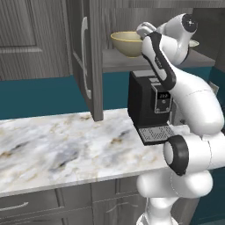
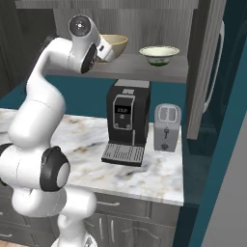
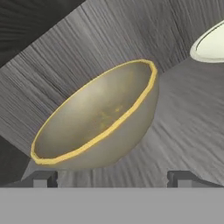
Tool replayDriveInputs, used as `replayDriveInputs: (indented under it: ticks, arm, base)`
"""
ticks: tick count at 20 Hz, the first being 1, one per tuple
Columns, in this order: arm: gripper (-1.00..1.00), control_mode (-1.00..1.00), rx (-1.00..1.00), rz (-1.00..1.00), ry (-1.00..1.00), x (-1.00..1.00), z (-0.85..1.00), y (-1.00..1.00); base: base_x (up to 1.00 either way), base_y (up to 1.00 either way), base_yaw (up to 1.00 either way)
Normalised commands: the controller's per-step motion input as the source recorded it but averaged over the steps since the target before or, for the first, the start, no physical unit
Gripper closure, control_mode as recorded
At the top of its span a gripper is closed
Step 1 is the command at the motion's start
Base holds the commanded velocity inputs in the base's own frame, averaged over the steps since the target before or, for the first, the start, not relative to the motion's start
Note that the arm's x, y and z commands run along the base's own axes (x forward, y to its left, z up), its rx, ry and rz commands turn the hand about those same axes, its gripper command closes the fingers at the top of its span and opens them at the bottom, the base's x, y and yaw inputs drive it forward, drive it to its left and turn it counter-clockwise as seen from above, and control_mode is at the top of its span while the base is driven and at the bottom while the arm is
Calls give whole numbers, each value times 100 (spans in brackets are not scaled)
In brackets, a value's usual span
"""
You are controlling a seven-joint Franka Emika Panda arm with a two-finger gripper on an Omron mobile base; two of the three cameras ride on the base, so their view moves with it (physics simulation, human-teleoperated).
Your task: Take the smaller bowl and place it next to the appetizer plate on the dining counter , and place the larger bowl next to the plate with cooked food.
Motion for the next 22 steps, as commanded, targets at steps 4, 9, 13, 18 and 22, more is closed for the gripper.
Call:
replayDriveInputs:
  ticks: [4,9,13,18,22]
  arm:
    - [-100,-100,0,-4,14,45,0,0]
    - [-100,-100,0,-6,14,54,0,5]
    - [-100,-100,0,-6,9,57,0,8]
    - [-100,-100,-2,-6,5,35,-2,5]
    - [100,-100,-3,-9,4,14,-17,1]
  base:
    - [0,0,0]
    - [0,0,0]
    - [0,0,0]
    - [0,0,0]
    - [0,0,0]
